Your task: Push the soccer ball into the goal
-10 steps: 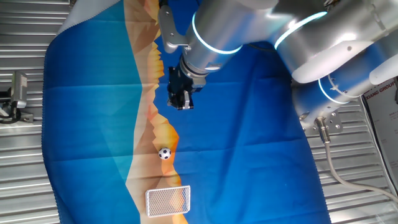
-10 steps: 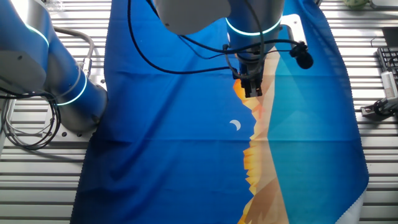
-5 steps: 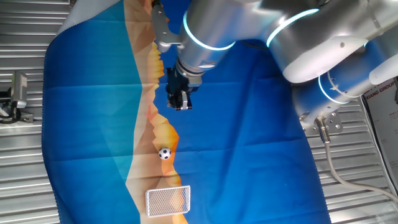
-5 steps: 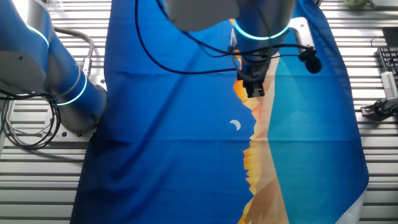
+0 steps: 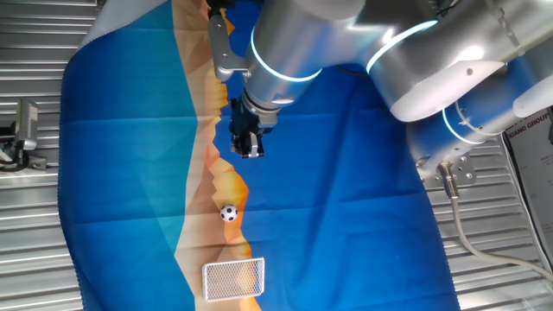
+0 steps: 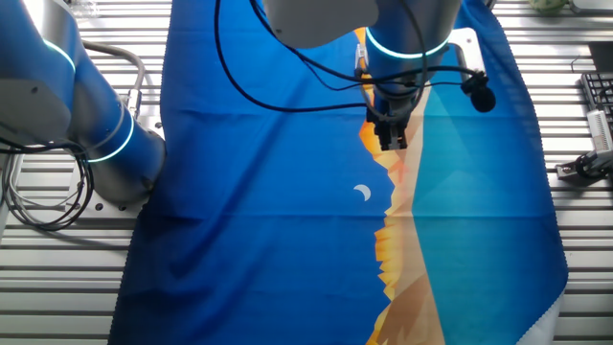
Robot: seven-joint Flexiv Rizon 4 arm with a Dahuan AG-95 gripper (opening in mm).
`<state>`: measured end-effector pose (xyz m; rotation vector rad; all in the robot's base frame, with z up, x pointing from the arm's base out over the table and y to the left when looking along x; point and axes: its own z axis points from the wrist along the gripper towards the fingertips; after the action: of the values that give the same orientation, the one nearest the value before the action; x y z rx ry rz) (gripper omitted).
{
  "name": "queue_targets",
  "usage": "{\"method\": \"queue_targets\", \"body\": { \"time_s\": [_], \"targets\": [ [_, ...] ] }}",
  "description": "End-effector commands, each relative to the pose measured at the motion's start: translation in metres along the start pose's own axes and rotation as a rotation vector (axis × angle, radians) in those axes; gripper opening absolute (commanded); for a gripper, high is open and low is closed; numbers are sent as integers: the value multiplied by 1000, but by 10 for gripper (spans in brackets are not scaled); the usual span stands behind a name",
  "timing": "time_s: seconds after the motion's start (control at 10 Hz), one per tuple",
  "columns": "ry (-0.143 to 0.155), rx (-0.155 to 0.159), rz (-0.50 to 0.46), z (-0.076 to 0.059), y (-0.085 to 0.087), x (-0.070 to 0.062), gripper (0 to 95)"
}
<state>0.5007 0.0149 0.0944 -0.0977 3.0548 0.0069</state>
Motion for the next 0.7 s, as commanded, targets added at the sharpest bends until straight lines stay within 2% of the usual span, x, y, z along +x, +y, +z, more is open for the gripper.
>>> {"method": "queue_targets", "body": {
  "time_s": [0.1, 0.7],
  "targets": [
    [-3, 2, 2, 3, 2, -2, 0],
    [-17, 3, 13, 17, 8, -9, 0]
  ]
}}
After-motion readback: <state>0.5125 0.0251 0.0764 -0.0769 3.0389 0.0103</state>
